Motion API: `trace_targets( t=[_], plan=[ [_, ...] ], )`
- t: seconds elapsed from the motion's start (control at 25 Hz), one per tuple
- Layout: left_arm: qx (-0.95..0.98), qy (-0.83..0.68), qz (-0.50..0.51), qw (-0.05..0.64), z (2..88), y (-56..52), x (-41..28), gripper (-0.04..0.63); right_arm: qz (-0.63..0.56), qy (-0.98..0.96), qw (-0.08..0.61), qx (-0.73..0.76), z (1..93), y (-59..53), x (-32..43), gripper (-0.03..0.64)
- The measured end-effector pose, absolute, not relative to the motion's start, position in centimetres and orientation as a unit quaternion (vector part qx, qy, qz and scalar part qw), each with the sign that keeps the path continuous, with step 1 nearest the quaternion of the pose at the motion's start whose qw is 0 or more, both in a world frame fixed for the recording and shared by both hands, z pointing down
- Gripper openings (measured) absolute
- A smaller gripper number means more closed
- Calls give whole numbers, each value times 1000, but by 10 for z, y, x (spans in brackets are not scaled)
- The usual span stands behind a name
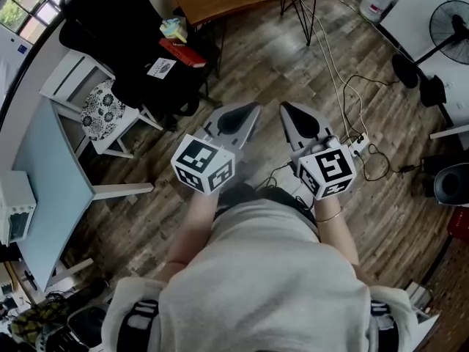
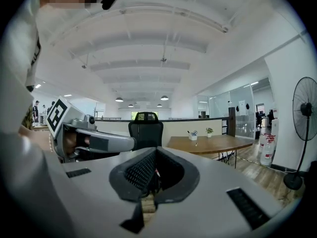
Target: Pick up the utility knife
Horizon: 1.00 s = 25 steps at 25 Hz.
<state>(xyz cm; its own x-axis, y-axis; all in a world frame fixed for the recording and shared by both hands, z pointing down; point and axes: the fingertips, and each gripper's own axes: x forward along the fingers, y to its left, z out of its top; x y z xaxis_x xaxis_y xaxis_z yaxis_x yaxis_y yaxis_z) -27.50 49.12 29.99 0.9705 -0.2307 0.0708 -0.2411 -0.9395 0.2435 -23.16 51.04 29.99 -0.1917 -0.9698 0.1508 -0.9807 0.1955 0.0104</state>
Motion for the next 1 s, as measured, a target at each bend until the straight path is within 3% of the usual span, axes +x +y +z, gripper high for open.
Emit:
trace_targets(
  t=[0.4,0.44,0.64,0.72,1.0],
  plan=[
    [979,-140,59,136,325,464,-302,20,48,-764,58,640,310,496,-254,12],
    [978,-141,62,140,328,462,-305,79,50,-765,59,640,311,494,-256,12],
    [972,-157,80,158,343,450,-310,137,55,-761,61,643,316,481,-252,12],
    [967,-171,88,164,350,440,-309,197,58,-761,66,642,320,477,-249,12],
    [962,-191,107,162,359,408,-281,237,73,-760,69,642,331,455,-213,12]
  ],
)
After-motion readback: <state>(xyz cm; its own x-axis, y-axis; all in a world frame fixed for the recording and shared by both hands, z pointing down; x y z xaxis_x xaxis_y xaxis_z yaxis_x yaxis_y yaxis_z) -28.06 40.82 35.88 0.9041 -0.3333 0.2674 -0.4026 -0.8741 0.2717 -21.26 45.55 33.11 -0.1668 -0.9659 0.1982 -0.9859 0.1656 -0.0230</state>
